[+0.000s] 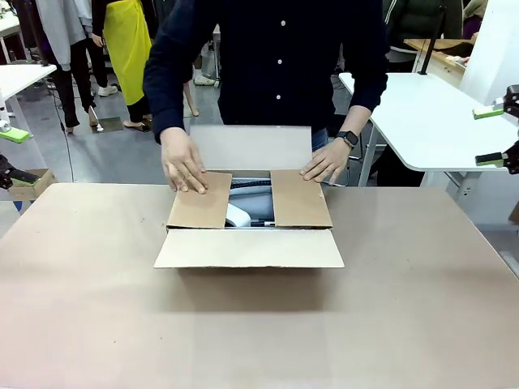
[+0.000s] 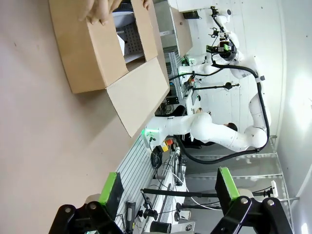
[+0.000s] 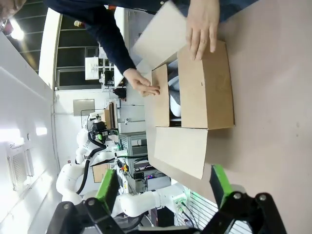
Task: Pack the gift set into the box.
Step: Press and hold the closed box until the human finishes sealing it.
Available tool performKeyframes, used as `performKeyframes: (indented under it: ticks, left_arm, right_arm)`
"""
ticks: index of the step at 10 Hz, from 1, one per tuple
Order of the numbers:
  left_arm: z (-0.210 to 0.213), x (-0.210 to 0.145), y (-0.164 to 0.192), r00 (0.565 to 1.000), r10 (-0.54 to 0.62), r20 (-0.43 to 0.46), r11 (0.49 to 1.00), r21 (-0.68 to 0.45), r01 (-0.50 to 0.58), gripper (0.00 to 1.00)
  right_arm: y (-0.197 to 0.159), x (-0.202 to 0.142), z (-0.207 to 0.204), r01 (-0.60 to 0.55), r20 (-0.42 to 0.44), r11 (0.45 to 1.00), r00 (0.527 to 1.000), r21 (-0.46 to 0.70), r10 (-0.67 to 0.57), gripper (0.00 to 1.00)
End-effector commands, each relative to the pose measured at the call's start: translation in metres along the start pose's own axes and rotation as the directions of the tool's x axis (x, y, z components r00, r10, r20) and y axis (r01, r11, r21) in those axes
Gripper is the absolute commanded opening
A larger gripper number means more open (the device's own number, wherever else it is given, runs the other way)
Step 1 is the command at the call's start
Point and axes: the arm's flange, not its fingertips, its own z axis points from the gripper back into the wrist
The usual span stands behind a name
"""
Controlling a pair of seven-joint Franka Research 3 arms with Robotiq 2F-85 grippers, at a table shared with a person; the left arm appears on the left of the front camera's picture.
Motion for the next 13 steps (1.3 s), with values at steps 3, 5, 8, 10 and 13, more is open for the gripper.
performKeyframes:
  ticks: [3, 5, 8, 10, 13]
  left_arm:
    - [0.0002, -0.0027, -0.0004, 1.0, -0.009, 0.0, 1.0, 0.006, 0.009, 1.0]
    - [0.0002, -0.0027, -0.0004, 1.0, -0.009, 0.0, 1.0, 0.006, 0.009, 1.0]
    - [0.0002, -0.0027, -0.0004, 1.0, -0.009, 0.0, 1.0, 0.006, 0.009, 1.0]
    - [0.0002, -0.0027, -0.0004, 1.0, -0.009, 0.0, 1.0, 0.006, 0.009, 1.0]
    - [0.0002, -0.0027, -0.0004, 1.0, -0.009, 0.0, 1.0, 0.006, 0.009, 1.0]
  right_arm:
    - [0.0011, -0.0021, 0.0, 0.002, -0.004, 1.0, 1.0, 0.002, -0.002, 1.0]
    - [0.0011, -0.0021, 0.0, 0.002, -0.004, 1.0, 1.0, 0.002, -0.002, 1.0]
    - [0.0011, -0.0021, 0.0, 0.002, -0.004, 1.0, 1.0, 0.002, -0.002, 1.0]
    - [0.0011, -0.0021, 0.0, 0.002, -0.004, 1.0, 1.0, 0.002, -0.002, 1.0]
    - [0.0011, -0.0021, 0.0, 0.002, -0.004, 1.0, 1.0, 0.002, -0.002, 1.0]
